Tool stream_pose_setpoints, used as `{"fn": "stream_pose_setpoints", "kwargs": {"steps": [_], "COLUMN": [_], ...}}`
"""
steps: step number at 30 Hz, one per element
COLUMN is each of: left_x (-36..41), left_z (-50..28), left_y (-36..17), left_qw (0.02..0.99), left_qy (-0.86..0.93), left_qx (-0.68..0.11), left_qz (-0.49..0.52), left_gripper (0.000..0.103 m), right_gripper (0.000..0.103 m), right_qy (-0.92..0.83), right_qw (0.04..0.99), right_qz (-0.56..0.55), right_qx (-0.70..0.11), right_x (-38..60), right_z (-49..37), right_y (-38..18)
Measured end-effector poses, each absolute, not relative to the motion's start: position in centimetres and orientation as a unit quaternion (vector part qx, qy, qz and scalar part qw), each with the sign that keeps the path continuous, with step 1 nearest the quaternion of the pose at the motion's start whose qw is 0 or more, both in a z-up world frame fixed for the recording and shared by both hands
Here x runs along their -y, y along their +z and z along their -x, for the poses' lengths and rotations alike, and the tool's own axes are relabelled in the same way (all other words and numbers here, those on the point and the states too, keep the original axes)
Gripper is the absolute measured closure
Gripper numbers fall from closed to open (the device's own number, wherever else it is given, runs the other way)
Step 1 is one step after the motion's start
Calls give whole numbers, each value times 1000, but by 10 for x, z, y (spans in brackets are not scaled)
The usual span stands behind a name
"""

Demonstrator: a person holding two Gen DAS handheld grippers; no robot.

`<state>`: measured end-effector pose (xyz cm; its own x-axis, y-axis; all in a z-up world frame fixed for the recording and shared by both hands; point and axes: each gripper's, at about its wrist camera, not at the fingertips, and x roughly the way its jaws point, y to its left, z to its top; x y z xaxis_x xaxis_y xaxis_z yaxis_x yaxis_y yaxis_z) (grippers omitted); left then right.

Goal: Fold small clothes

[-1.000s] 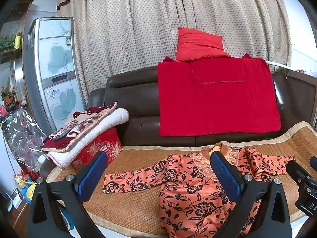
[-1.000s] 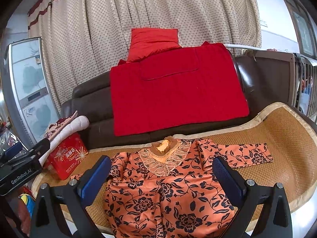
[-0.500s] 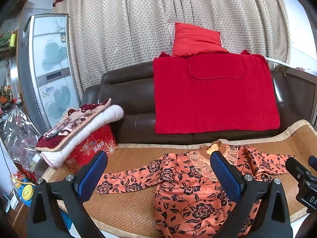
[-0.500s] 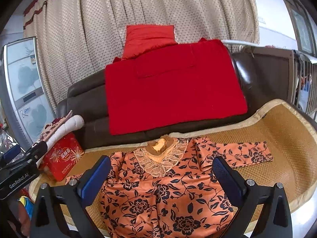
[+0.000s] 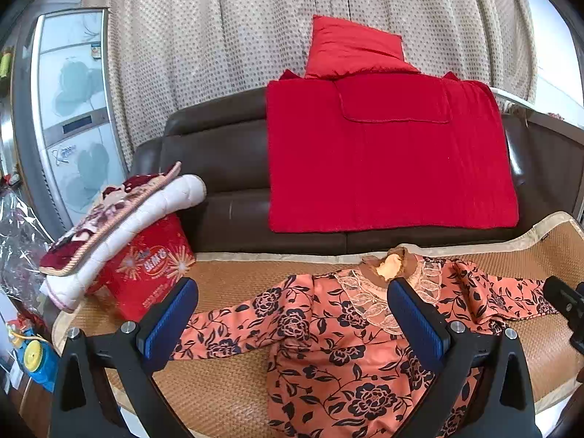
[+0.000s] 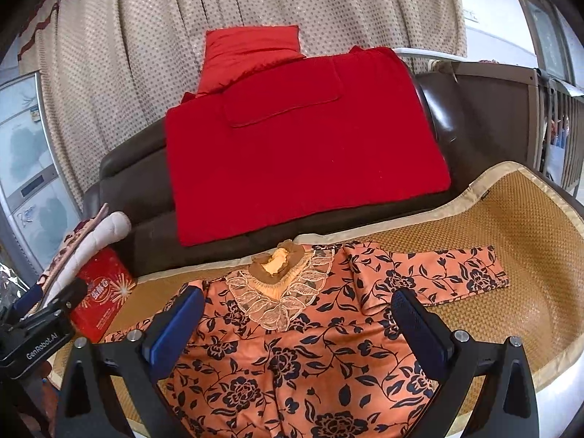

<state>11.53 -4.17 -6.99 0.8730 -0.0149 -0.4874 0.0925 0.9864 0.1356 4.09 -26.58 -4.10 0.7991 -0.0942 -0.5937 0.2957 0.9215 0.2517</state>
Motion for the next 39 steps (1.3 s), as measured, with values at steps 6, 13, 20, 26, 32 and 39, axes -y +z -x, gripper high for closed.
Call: {"fn": "stream_pose_setpoints", "kwargs": {"steps": [6,13,20,26,32,39], "left_x": [55,69,64,65,62,57], "left_z": [-141,-198,-257,-271,-271,-275], "left_y": [-90,-138,-227,-250,-241,-239], "left_qw": [959,936,898,909,914,914], "left_qy": [-42,-102,-148,-84,-77,-72], "left_qx": [-266,-331,-413,-401,-389,-389], "left_qz": [-83,-62,3,-74,-85,-86], "left_gripper": [0,0,0,0,0,0], "right_gripper": [0,0,0,2,18,36], "right_qy": [-129,-166,-249,-320,-363,-400], "right_qw": [923,904,835,796,775,759], "right_qz": [-193,-265,-414,-400,-305,-254], "right_qx": [-307,-292,-264,-324,-418,-447], "right_x": [289,371,518,575,591,585], "right_z": [-50,-41,0,-28,-97,-122], "right_y": [-59,-91,-158,-212,-260,-277]}}
